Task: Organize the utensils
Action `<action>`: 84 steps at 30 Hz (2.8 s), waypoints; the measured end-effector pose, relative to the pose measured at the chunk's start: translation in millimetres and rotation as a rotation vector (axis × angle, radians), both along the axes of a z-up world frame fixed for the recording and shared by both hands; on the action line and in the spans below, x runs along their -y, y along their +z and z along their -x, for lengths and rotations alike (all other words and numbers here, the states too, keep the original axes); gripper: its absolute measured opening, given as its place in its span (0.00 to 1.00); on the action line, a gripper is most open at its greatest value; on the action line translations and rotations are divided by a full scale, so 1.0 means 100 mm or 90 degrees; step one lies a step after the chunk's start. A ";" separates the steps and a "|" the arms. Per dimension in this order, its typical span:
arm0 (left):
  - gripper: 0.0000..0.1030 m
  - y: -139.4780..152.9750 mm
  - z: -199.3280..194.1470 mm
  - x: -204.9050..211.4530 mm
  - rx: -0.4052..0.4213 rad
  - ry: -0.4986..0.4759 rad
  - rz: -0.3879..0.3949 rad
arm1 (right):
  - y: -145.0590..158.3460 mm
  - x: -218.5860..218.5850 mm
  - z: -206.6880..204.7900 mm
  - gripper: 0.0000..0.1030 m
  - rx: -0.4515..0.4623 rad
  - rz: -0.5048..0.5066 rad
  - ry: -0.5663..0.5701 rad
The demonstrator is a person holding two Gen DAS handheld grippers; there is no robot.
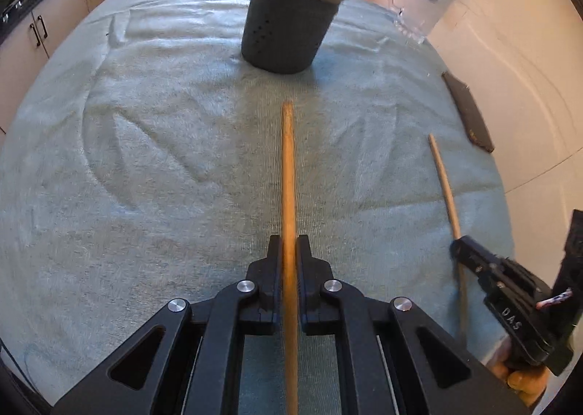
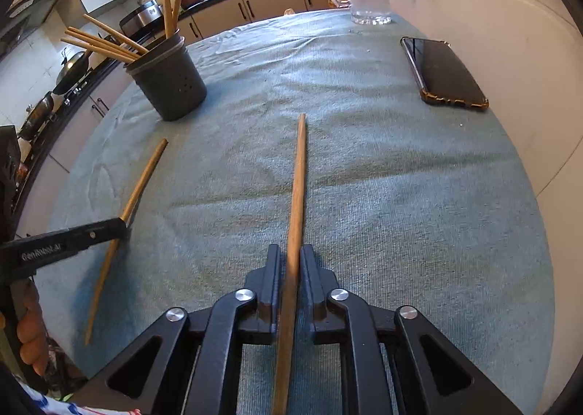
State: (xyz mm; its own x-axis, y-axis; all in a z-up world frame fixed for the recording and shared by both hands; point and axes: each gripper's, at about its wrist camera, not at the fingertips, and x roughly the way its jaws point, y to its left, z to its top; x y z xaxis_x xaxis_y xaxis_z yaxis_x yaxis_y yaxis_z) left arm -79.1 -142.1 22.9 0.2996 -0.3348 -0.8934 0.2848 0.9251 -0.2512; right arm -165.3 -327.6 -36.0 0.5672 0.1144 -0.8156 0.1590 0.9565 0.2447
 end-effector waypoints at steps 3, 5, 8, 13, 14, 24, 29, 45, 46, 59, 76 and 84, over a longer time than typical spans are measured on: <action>0.14 0.09 -0.06 -0.02 0.022 -0.002 -0.005 | 0.01 0.03 -0.07 0.18 -0.012 -0.012 0.008; 0.22 0.13 -0.13 0.02 0.037 -0.008 -0.016 | 0.02 0.03 -0.14 0.18 -0.019 -0.004 0.012; 0.23 0.12 -0.30 0.11 0.055 -0.027 -0.043 | 0.03 0.03 -0.29 0.18 -0.033 0.023 0.022; 0.23 0.01 -0.57 0.16 0.039 -0.026 -0.043 | 0.01 0.08 -0.58 0.18 -0.052 0.039 0.025; 0.23 0.00 -0.62 0.17 0.036 -0.026 -0.039 | 0.01 0.09 -0.65 0.18 -0.054 0.048 0.026; 0.23 -0.07 -0.80 0.33 0.051 -0.047 -0.027 | 0.02 0.04 -1.11 0.18 -0.066 0.123 0.047; 0.07 -0.09 -0.83 0.31 0.058 -0.048 -0.012 | 0.02 0.08 -1.11 0.07 -0.039 0.113 0.033; 0.06 0.86 -0.31 -0.06 0.210 -0.016 0.068 | 0.71 0.14 -0.47 0.06 0.154 0.009 -0.014; 0.06 0.90 -0.26 -0.06 0.219 -0.015 0.070 | 0.75 0.13 -0.42 0.06 0.163 0.009 -0.014; 0.06 1.29 0.31 -0.23 0.297 -0.008 0.072 | 1.20 -0.10 0.14 0.06 0.269 0.032 -0.004; 0.06 1.56 0.71 -0.32 0.350 -0.020 0.087 | 1.43 -0.33 0.46 0.06 0.324 0.063 0.018; 0.06 1.68 0.71 -0.34 0.362 -0.020 0.093 | 1.52 -0.35 0.46 0.06 0.338 0.074 0.018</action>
State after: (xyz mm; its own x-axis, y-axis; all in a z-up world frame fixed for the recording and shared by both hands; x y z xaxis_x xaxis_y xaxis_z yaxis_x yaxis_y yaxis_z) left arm -150.2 -108.0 190.8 0.7068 -0.4586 -0.5387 0.4385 0.8815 -0.1750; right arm -210.9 -293.0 116.5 0.9028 0.0617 -0.4257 0.0165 0.9840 0.1776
